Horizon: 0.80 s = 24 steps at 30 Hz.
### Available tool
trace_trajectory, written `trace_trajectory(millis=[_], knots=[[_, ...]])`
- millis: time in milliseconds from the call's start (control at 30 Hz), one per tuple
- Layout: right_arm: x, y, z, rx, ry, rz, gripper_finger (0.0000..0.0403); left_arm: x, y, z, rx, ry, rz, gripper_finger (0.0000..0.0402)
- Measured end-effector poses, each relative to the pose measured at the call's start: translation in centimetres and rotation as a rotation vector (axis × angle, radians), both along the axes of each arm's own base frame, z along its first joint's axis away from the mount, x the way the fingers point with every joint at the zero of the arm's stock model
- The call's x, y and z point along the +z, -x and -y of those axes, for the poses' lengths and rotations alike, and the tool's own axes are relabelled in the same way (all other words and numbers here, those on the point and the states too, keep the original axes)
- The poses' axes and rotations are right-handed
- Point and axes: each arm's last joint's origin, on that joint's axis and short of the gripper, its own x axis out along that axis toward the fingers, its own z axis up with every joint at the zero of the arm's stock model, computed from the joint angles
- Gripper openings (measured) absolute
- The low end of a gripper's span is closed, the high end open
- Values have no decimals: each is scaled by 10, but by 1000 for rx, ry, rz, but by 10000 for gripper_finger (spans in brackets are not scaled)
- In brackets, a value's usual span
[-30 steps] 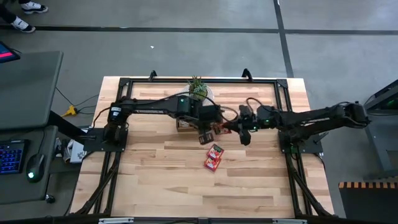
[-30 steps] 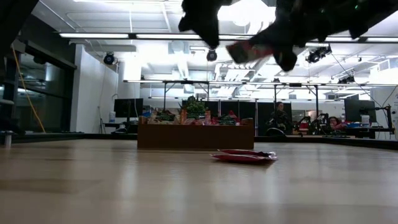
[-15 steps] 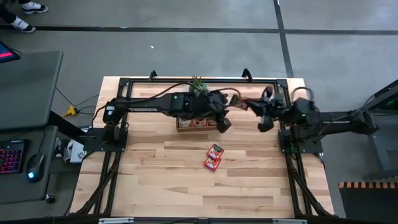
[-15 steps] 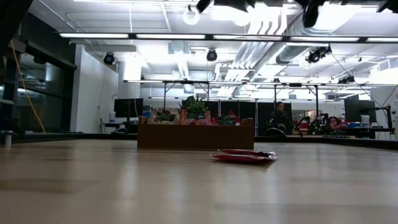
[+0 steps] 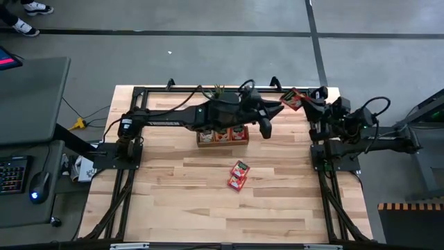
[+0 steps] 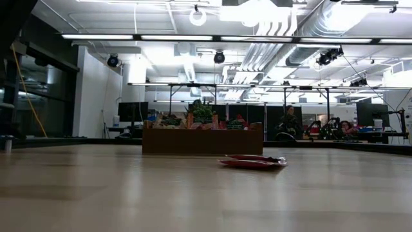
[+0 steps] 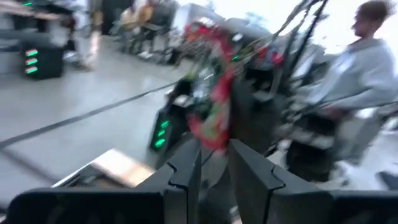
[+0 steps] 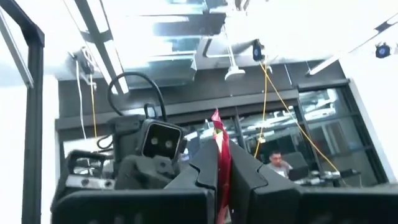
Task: Pick & Place Tea
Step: Put the top red tea bag into the right section of the wooden organizer
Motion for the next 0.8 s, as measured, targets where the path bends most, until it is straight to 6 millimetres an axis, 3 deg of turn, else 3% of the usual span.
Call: trace_trajectory(millis=[100, 400, 633, 800], knots=[[2, 1, 0, 0, 10, 23, 5, -2, -8, -1, -37, 5, 61, 79], [4, 2, -1, 28, 29, 49, 5, -26, -25, -4, -59, 71, 33, 79], [3, 1, -1, 35, 28, 38, 5, -18, -23, -3, -83, 21, 70, 85], [3, 1, -1, 33, 31, 39, 5, -20, -24, -3, -78, -21, 55, 122]])
